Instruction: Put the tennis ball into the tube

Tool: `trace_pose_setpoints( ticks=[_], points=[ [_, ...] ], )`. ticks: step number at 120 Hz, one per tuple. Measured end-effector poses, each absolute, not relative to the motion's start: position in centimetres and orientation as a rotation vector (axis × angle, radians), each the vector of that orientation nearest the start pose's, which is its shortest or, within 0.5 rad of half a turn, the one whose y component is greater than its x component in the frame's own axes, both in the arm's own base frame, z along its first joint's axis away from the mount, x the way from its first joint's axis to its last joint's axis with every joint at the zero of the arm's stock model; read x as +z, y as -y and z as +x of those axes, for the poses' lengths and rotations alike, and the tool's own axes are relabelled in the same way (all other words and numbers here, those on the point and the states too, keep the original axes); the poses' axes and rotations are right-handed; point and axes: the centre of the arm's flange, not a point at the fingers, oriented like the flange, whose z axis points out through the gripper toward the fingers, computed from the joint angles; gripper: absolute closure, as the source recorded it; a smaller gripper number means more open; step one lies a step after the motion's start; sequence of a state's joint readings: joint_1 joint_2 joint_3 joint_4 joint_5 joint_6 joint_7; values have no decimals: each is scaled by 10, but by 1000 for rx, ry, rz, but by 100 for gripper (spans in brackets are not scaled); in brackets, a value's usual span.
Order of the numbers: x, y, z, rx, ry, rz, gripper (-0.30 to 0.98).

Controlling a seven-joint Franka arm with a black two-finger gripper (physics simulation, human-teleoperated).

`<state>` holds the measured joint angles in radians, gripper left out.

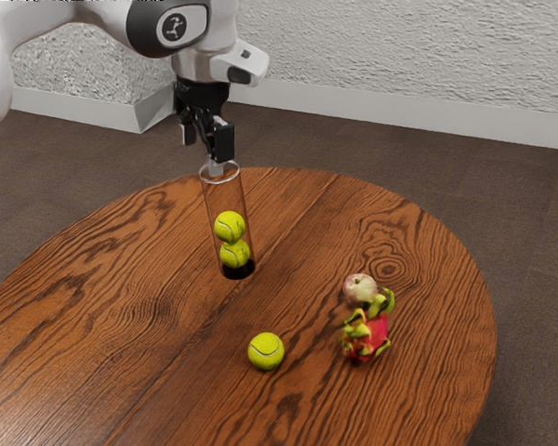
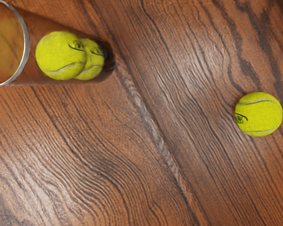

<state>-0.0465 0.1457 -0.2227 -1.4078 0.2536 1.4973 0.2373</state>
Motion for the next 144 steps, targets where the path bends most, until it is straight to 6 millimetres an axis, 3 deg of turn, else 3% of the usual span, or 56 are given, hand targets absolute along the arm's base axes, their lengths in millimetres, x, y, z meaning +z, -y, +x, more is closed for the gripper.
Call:
trace_pose_setpoints(
  ticks=[9, 33, 57, 83, 100, 116, 134, 144],
  points=[
    [613, 124, 581, 49, -749, -2855, 0],
    [545, 152, 571, 130, -896, -2863, 0],
    [456, 168, 548, 264, -964, -2989, 0],
    [365, 185, 556, 321, -1003, -3047, 0],
    [312, 174, 566, 354, -968, -3078, 0],
    [275, 162, 576, 340, -930, -3101, 0],
    [247, 151, 585, 305, -894, -3117, 0],
    [241, 151, 587, 284, -895, -3119, 3]
  ],
)
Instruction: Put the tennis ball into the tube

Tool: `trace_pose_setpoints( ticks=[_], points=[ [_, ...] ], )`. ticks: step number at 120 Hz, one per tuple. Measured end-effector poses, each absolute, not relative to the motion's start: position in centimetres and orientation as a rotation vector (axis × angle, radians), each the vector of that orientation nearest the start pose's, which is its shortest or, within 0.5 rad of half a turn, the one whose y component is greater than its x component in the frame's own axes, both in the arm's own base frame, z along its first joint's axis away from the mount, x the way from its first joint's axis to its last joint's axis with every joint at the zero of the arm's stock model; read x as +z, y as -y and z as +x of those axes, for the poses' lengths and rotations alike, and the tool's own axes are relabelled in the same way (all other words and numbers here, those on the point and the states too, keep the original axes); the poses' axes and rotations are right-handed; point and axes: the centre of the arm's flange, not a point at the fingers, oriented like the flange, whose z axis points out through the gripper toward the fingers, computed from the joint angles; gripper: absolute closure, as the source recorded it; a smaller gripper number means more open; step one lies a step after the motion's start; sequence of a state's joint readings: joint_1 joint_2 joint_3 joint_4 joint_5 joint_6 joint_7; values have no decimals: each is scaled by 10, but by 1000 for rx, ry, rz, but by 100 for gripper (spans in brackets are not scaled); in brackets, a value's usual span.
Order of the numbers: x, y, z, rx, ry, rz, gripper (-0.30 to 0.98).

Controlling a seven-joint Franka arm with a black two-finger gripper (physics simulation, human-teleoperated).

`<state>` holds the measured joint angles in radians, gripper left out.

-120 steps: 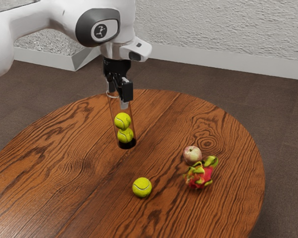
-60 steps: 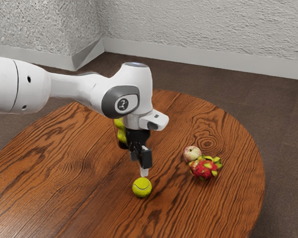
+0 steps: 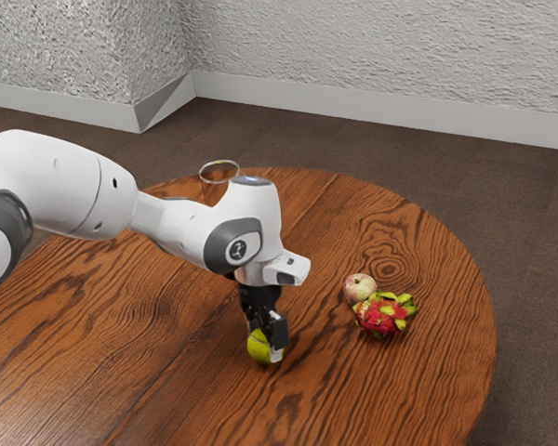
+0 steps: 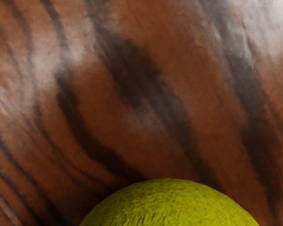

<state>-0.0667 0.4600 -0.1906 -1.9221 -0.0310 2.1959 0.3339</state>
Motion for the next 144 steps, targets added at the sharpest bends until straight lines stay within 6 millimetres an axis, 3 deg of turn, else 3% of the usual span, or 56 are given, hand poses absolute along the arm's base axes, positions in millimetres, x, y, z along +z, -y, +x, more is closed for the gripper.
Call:
trace_pose_setpoints(
  ticks=[20, 41, 63, 78, 113, 125, 144],
  points=[
    [245, 150, 585, 252, -895, -3119, 23],
    [250, 147, 583, 246, -891, -3114, 29],
    [325, 142, 586, 150, -899, -3072, 32],
    [400, 136, 614, 1, -898, -3023, 33],
    [558, 87, 656, -253, -780, -2902, 32],
    [574, 63, 663, -257, -721, -2893, 32],
    [556, 26, 684, -195, -640, -2899, 31]
  ],
)
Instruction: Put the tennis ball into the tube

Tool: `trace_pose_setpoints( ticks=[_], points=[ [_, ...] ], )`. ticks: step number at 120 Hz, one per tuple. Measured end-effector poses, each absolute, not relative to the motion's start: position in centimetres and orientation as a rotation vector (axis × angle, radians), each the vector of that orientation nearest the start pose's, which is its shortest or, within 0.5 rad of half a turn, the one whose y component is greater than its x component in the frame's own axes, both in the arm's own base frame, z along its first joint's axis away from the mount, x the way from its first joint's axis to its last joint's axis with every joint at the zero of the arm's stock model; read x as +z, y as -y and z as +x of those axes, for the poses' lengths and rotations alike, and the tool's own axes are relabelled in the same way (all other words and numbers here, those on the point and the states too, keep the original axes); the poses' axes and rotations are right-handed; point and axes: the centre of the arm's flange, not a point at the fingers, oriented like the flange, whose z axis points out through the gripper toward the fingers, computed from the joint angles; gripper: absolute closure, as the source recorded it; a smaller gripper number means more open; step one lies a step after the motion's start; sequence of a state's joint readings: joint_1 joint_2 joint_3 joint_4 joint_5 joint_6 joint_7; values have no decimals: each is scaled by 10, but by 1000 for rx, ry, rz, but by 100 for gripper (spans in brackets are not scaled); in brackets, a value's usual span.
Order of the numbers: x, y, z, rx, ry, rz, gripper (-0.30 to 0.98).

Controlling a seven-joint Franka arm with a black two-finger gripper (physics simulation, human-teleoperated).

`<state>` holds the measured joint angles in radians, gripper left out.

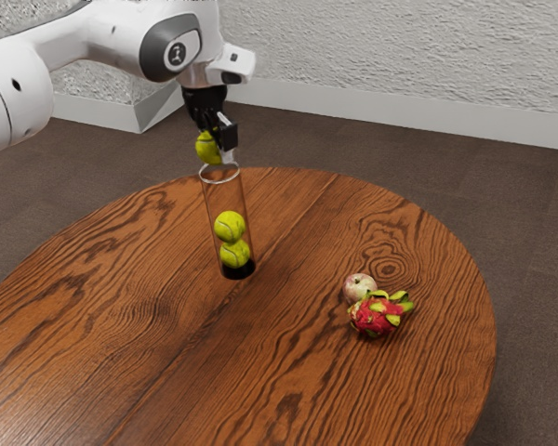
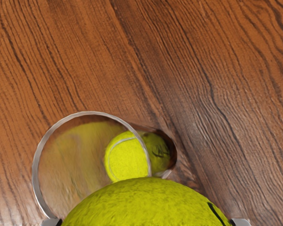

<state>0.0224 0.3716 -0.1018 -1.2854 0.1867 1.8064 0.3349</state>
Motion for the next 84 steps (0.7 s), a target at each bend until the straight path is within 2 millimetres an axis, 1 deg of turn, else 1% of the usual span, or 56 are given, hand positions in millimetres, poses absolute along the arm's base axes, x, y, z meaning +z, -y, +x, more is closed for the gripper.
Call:
trace_pose_setpoints(
  ticks=[14, 21, 44, 51, 55, 59, 63, 72, 77, 84],
  points=[
    [551, 20, 697, -193, -630, -2890, 31],
    [548, 18, 701, -188, -627, -2889, 31],
    [542, 13, 706, -172, -627, -2887, 14],
    [542, 12, 707, -171, -632, -2886, 10],
    [545, 13, 705, -177, -636, -2886, 9],
    [553, 16, 698, -182, -646, -2886, 8],
    [563, 24, 686, -185, -668, -2885, 6],
    [594, 56, 646, -200, -751, -2870, 4],
    [602, 73, 629, -198, -795, -2860, 4],
    [609, 92, 615, -193, -844, -2850, 3]
  ],
)
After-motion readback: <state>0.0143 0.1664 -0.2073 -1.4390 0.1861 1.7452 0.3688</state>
